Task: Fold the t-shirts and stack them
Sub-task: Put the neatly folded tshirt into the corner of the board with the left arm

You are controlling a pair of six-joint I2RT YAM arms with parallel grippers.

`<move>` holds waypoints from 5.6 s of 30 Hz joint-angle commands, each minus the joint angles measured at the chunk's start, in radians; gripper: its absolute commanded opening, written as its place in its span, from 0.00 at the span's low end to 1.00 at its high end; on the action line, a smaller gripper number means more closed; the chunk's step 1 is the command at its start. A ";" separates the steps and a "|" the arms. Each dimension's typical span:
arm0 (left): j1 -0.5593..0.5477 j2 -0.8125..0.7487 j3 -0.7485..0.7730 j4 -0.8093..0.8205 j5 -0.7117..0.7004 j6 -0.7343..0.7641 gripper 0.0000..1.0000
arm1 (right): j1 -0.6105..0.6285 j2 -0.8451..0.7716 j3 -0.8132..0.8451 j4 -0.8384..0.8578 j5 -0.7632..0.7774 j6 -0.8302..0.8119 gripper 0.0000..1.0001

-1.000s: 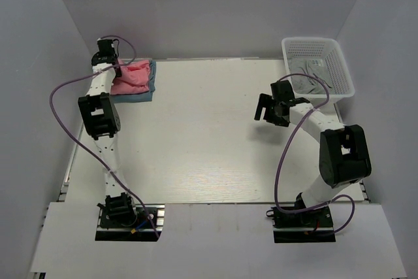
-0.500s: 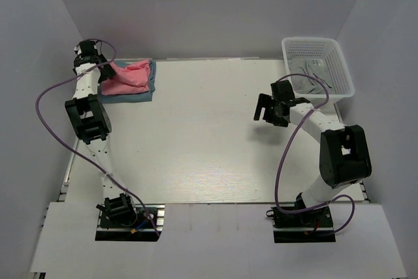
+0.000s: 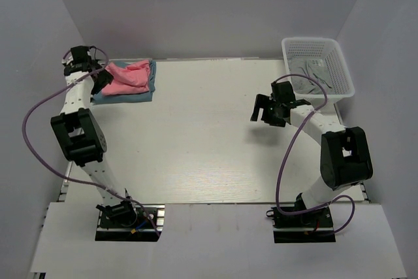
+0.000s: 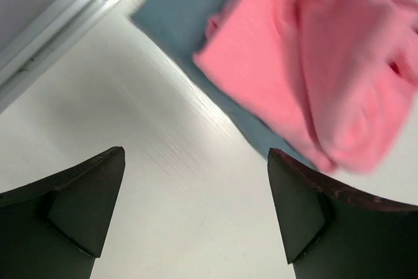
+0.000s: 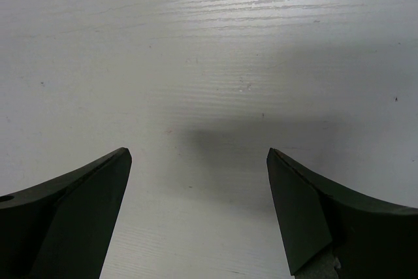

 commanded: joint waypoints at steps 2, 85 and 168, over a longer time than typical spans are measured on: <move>-0.024 -0.192 -0.156 0.229 0.240 0.109 1.00 | -0.001 -0.048 -0.007 0.033 -0.024 -0.027 0.90; -0.121 0.033 0.086 0.272 0.288 0.252 1.00 | 0.005 -0.028 -0.052 0.030 -0.025 -0.018 0.90; -0.116 0.319 0.344 0.755 0.327 0.122 1.00 | 0.011 -0.140 -0.111 -0.003 0.047 0.007 0.90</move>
